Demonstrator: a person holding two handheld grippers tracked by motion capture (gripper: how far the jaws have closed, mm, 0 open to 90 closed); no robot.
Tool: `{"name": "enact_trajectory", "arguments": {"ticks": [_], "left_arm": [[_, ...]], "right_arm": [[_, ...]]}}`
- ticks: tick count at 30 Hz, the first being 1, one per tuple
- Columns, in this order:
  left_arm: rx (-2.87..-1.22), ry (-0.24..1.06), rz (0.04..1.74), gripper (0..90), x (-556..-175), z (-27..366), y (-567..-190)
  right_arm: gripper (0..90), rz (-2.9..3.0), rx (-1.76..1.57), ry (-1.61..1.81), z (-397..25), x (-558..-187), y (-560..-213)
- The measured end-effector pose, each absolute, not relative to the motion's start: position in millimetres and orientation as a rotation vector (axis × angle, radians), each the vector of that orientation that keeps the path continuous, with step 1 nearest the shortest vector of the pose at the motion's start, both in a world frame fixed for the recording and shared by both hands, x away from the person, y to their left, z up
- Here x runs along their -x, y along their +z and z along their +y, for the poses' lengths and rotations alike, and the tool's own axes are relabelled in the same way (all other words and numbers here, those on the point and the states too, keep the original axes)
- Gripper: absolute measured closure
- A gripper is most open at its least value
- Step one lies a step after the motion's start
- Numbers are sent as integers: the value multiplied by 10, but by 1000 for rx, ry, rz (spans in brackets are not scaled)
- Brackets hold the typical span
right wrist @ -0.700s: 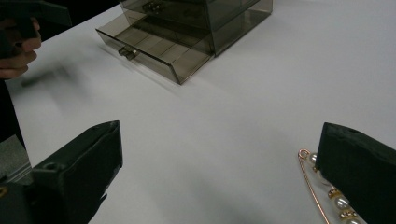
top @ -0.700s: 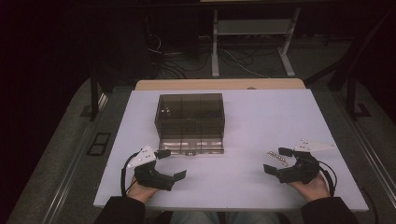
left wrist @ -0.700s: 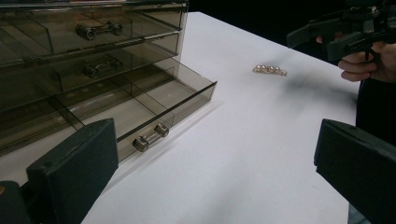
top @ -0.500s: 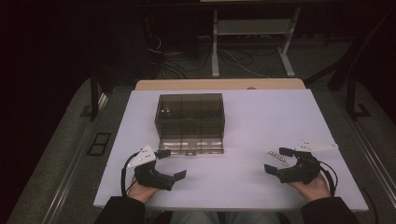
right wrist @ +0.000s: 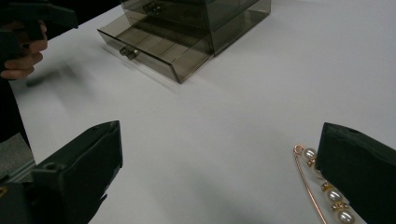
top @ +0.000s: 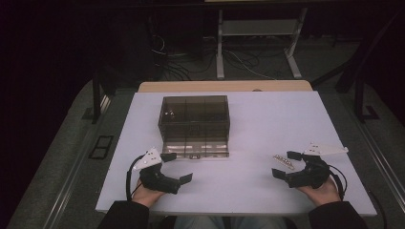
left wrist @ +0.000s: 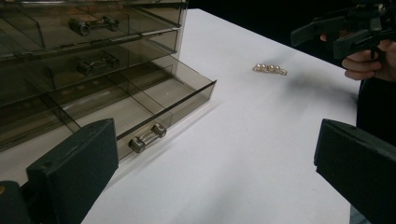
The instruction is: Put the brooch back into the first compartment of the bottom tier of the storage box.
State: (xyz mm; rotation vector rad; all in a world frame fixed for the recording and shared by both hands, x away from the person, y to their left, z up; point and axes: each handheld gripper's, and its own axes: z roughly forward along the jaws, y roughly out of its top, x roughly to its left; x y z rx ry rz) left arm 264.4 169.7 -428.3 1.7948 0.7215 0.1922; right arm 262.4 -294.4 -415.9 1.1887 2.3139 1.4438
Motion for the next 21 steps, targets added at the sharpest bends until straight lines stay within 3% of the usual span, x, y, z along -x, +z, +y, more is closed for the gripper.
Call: {"name": "enact_trajectory", "arguments": {"ticks": [21], "left_arm": [[-1806, 184, 719, 0, -2654, 1661, -4295]], "right_arm": [[2, 2370, -1179, 1341, -3113, -2743, -3941]]}}
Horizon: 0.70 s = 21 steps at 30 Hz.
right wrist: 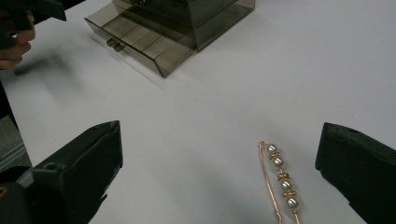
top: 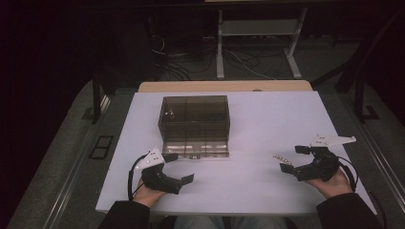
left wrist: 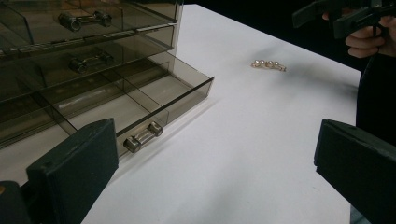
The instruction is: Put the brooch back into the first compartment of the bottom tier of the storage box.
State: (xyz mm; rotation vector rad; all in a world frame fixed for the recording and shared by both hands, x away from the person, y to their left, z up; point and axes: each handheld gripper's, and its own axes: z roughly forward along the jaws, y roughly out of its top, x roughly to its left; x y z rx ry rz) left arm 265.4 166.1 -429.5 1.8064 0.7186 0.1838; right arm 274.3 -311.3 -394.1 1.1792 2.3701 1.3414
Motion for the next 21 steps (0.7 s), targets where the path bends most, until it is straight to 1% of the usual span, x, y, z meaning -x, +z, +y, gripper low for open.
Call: {"name": "enact_trajectory", "arguments": {"ticks": [9, 21], "left_arm": [[-1808, 184, 719, 0, -2653, 1659, -4296], [-1809, 181, 718, 0, -2655, 1659, -4298]], "right_arm": [[3, 2431, -1166, 1280, -3122, -2864, -3883], [2, 2508, -1168, 1186, -3095, -3049, -3887]]}}
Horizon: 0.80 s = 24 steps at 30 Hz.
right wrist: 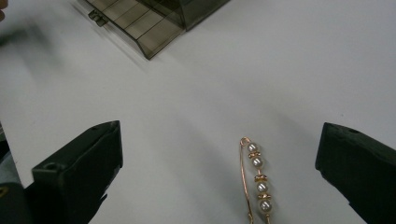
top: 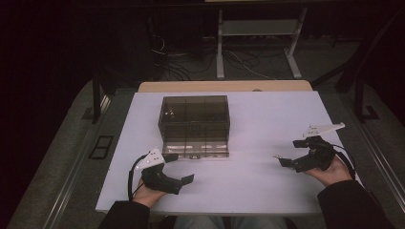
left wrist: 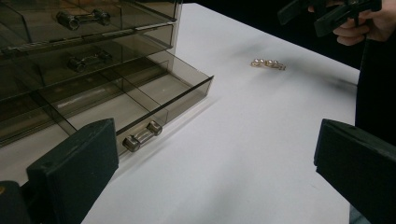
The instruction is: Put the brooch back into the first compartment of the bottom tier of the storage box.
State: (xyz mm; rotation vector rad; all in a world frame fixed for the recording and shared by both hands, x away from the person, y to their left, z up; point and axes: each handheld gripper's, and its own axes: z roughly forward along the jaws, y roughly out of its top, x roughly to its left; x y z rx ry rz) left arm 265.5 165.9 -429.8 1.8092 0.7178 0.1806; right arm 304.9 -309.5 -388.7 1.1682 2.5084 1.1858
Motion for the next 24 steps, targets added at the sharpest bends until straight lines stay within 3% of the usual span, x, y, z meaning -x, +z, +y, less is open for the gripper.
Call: {"name": "enact_trajectory", "arguments": {"ticks": [24], "left_arm": [[-1815, 176, 718, 0, -2656, 1660, -4301]], "right_arm": [[3, 2695, -1159, 963, -3056, -3386, -4012]]}}
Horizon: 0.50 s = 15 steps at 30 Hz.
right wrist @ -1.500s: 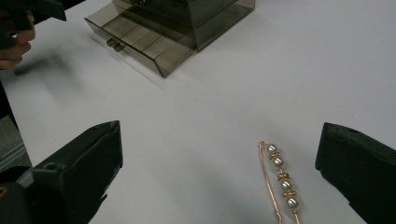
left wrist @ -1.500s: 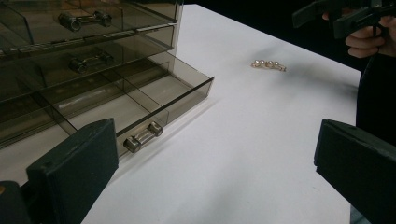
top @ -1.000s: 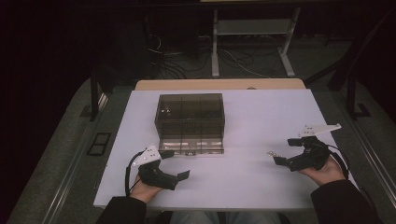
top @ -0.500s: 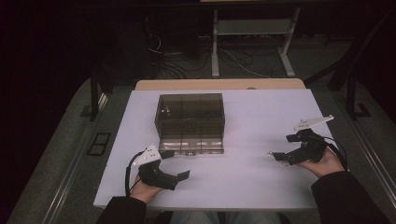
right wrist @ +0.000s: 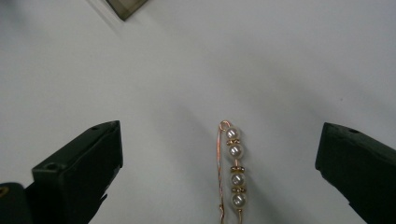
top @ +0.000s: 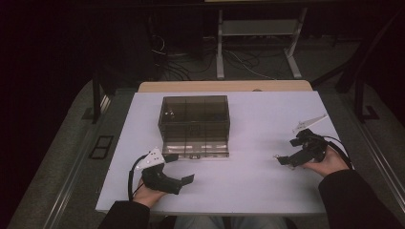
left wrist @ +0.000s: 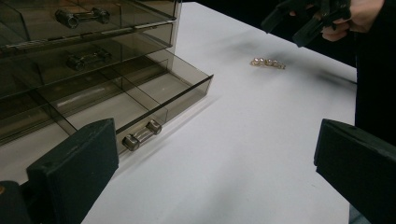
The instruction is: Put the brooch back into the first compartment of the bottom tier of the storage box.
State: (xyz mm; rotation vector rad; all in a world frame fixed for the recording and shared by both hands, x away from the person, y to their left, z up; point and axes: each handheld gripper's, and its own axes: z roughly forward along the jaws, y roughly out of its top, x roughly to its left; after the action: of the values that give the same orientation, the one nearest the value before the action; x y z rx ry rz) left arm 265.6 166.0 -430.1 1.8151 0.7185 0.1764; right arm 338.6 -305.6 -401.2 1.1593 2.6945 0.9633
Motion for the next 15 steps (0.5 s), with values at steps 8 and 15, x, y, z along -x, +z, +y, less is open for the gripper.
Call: {"name": "enact_trajectory", "arguments": {"ticks": [8, 15], "left_arm": [[-1816, 177, 718, 0, -2656, 1659, -4303], [-1819, 175, 715, 0, -2656, 1657, -4304]], "right_arm": [[2, 2755, -1139, 899, -3007, -3448, -4116], [2, 2809, -1122, 843, -2972, -3468, -4188]]}}
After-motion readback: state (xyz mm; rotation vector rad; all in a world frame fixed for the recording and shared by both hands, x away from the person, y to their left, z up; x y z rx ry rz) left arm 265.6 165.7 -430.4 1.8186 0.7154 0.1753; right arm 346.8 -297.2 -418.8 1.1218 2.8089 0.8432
